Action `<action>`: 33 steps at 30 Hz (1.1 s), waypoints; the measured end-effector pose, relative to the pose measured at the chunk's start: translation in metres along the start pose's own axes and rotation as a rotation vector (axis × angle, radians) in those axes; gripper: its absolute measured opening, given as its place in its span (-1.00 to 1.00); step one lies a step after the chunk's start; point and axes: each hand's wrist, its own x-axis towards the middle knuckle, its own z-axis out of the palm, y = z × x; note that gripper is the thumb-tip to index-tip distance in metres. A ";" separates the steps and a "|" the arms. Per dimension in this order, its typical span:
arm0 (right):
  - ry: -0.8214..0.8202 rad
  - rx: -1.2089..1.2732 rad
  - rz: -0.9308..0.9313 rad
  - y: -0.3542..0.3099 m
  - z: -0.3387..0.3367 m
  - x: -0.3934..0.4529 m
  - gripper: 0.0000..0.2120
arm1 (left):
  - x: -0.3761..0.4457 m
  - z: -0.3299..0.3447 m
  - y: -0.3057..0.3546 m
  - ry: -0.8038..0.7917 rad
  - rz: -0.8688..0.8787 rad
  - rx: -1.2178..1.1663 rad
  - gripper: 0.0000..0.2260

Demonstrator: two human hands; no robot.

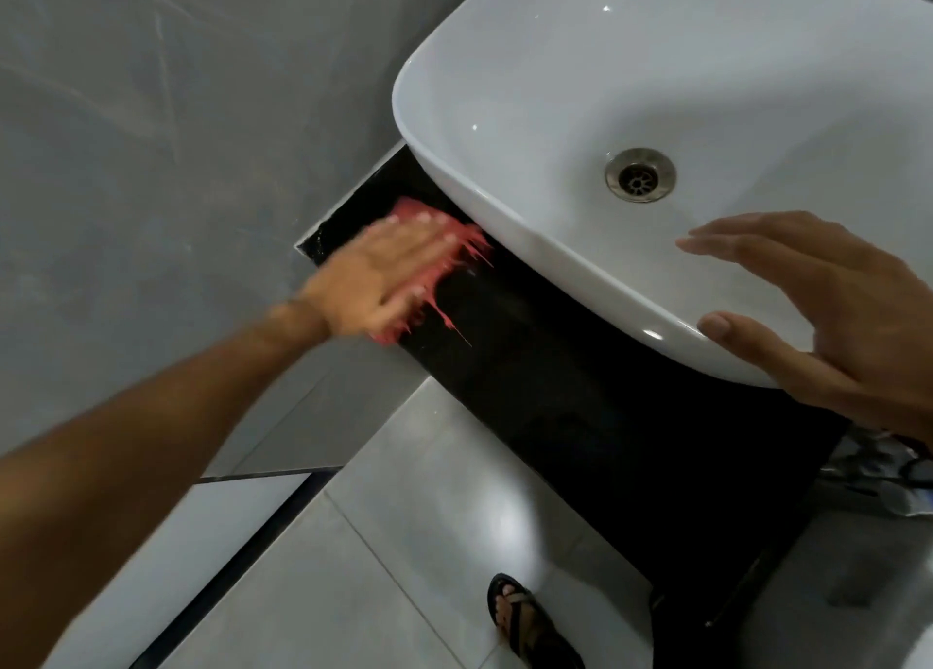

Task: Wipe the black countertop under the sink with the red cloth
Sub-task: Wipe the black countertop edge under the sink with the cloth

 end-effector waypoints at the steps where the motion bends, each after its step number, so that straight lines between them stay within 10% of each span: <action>1: 0.005 0.005 0.003 0.000 0.000 0.000 -0.37 | -0.003 -0.003 -0.024 0.008 -0.101 -0.007 -0.46; 18: -0.033 0.045 0.009 -0.004 -0.002 0.004 -0.30 | -0.008 0.039 0.095 0.861 -1.088 -0.764 -0.45; 33: -0.041 0.029 0.061 -0.014 -0.006 0.003 -0.42 | 0.008 0.040 0.420 0.092 -0.444 -0.244 -0.37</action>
